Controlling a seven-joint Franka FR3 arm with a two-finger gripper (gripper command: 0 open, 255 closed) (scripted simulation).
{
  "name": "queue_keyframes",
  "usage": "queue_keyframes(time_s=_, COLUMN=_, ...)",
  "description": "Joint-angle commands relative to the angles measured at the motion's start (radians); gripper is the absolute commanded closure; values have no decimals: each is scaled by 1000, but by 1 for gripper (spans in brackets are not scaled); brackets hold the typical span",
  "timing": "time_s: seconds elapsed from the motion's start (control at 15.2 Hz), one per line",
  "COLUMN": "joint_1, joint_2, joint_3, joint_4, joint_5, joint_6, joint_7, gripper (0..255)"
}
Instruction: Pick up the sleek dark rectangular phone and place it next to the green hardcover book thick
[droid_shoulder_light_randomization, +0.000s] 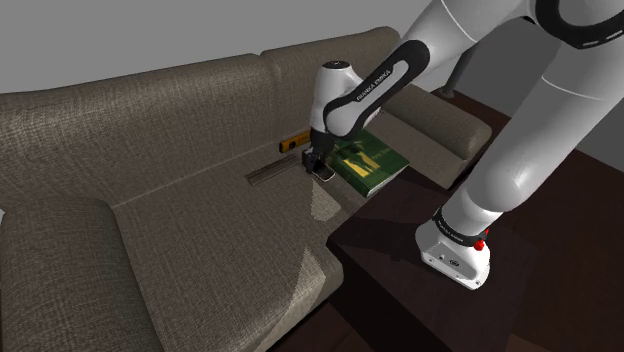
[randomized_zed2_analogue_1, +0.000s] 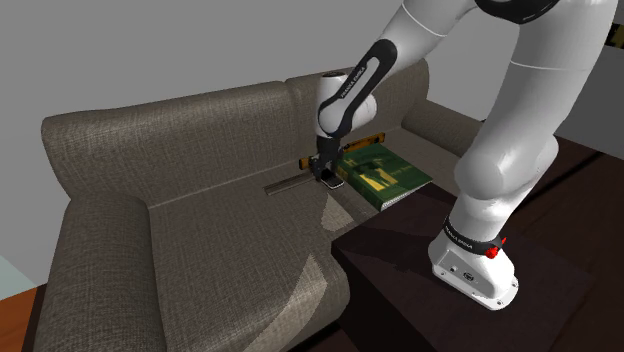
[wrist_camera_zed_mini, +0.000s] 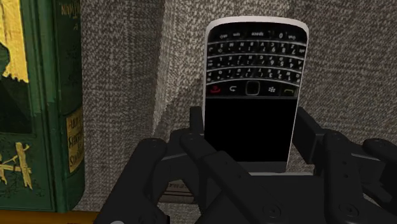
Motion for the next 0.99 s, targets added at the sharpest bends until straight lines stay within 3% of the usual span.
queue_keyframes(time_s=0.0, joint_1=-34, joint_2=-9, joint_3=-25, joint_4=-13, joint_5=9, joint_6=1, joint_7=-68, gripper=255)
queue_keyframes(time_s=0.92, joint_1=-251, joint_2=44, joint_3=-207, joint_4=72, joint_5=-2, joint_6=-50, joint_7=-457, gripper=255)
